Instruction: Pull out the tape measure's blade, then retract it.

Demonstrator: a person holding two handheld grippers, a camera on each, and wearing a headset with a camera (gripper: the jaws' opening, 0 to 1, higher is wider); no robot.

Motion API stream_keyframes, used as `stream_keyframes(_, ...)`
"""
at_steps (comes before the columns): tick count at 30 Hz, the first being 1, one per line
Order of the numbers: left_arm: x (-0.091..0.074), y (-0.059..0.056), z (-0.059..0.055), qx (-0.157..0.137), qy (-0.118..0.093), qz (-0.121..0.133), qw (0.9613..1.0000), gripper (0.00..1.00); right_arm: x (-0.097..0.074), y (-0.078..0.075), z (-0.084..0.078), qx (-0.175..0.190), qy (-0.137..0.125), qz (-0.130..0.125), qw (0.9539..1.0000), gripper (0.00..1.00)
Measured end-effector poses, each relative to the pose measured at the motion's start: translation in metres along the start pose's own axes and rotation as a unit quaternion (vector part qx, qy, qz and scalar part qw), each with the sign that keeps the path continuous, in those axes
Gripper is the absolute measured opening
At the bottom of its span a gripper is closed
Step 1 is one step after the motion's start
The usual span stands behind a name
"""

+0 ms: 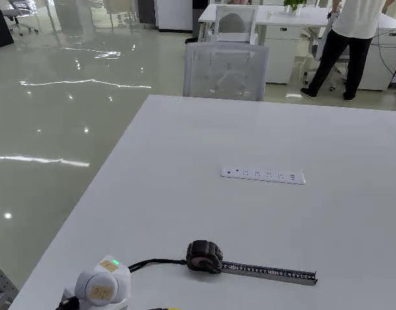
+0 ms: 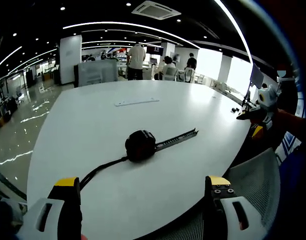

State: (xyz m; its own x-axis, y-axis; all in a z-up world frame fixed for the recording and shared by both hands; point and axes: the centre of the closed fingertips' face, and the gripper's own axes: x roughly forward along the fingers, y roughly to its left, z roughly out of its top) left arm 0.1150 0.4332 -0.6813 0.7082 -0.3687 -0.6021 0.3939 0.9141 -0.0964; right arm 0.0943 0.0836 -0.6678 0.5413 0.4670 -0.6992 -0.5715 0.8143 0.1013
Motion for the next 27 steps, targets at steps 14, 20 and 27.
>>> stream_keyframes(14, -0.026, -0.005, -0.002, -0.012, 0.008, 0.022, 0.9997, 1.0, -0.025, -0.001, 0.015, -0.003, 0.004, -0.006, 1.0, 1.0)
stream_keyframes(20, -0.033, -0.006, -0.001, -0.017, 0.013, 0.031, 0.9993, 1.0, -0.029, 0.001, 0.011, -0.011, 0.017, -0.006, 0.9998, 1.0)
stream_keyframes(27, -0.038, -0.012, 0.0, -0.019, 0.019, 0.039, 0.9989, 1.0, -0.034, 0.0, 0.009, -0.011, 0.019, -0.005, 0.9997, 1.0)
